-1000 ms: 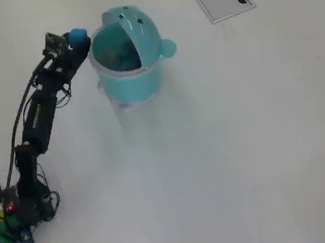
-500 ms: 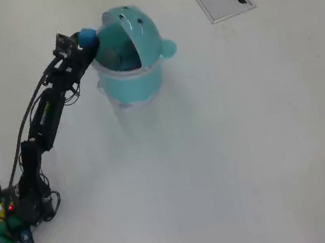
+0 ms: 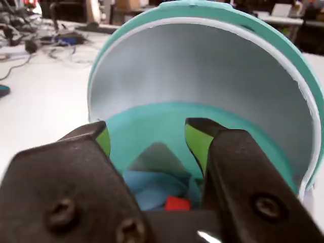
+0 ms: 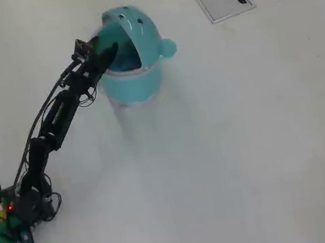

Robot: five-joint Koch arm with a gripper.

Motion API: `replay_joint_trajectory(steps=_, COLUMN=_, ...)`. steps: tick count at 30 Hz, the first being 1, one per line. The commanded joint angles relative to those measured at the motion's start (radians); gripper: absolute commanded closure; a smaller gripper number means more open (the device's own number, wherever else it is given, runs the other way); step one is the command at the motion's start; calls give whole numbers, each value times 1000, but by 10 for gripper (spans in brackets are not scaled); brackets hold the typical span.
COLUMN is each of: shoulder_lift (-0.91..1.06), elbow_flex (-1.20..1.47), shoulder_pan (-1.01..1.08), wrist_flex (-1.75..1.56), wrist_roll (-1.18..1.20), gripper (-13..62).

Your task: Grasp RGB lego blocks and put them in the bin one by one.

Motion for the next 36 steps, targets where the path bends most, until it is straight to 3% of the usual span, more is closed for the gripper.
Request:
replay_joint_trajectory(steps=1, shoulder_lift=26, elbow_flex=-84, shoulder_pan=9, wrist_flex=-80, wrist_roll=-2, gripper=209)
replay_joint_trajectory(steps=9, shoulder_lift=58, elbow_flex=-81, shoulder_pan=9, wrist_flex=-46, wrist_roll=49, gripper=197)
replay_joint_trajectory(steps=17, shoulder_lift=183, elbow_flex=-60, shoulder_pan=-5, wrist_flex=310, wrist_roll=160, gripper=163)
replay_joint_trajectory(steps=25, shoulder_lift=532, elbow_flex=454, shoulder_pan=-2, wrist_flex=282, wrist_roll=201, gripper=182)
replay_joint_trajectory(steps=36, shoulder_lift=715, elbow_flex=603, shoulder_pan=-9, wrist_flex=265, wrist_roll=201, gripper=169)
